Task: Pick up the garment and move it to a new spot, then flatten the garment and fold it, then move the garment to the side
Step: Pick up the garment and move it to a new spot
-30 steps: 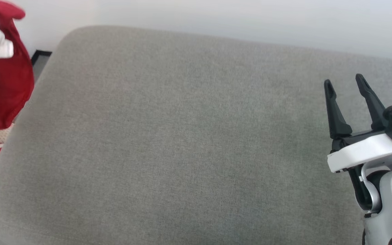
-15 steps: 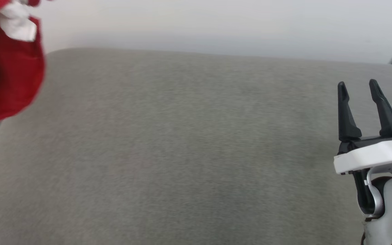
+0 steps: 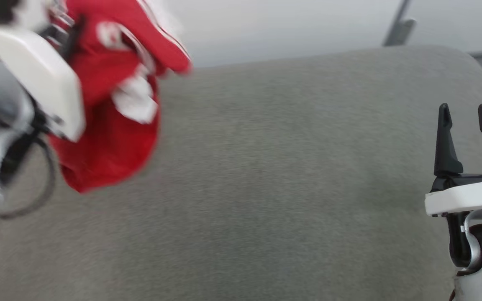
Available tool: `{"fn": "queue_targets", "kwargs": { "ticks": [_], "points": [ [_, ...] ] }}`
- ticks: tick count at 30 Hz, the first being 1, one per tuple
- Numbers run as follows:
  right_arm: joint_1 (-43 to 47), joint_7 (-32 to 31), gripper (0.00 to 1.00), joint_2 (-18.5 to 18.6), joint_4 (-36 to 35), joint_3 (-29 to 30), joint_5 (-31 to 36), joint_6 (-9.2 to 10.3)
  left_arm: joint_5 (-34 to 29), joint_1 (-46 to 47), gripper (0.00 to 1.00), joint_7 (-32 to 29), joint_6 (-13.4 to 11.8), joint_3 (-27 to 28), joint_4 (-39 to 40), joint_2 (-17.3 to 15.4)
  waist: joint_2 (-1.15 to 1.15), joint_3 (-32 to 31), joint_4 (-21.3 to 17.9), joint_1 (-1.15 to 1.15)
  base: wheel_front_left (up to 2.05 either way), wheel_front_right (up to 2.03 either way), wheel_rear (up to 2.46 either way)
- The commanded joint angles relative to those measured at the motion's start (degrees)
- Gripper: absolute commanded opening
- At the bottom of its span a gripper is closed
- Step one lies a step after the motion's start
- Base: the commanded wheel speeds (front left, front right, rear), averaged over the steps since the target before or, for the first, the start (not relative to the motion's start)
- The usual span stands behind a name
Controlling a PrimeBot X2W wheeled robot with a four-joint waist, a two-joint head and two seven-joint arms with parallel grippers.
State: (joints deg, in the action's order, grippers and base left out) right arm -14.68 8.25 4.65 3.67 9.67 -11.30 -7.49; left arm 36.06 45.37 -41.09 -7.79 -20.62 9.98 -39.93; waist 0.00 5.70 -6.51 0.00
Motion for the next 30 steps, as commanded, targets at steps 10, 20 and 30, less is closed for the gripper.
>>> {"fn": "queue_targets", "kwargs": {
  "ticks": [10,20,30],
  "points": [
    [0.33,2.74,1.0,-1.56,4.16,-2.73,-1.17,0.0,1.31,-10.86,0.0,-2.62,-1.76,-10.47,-0.59,7.56,0.0,4.03,-8.88,0.0,0.0,0.0,0.0],
    [-1.35,4.27,1.0,-1.74,8.69,-6.85,-2.37,0.0,4.79,-15.54,0.0,-0.86,0.79,-14.74,-19.29,13.21,0.0,5.01,-10.9,0.0,0.0,0.0,0.0],
    [-2.23,4.54,1.0,-1.72,11.33,-9.94,-3.15,0.0,6.06,-14.69,0.0,-1.15,4.38,-18.15,-39.3,18.64,0.0,4.44,-10.54,0.0,0.0,0.0,0.0]
  ]
}}
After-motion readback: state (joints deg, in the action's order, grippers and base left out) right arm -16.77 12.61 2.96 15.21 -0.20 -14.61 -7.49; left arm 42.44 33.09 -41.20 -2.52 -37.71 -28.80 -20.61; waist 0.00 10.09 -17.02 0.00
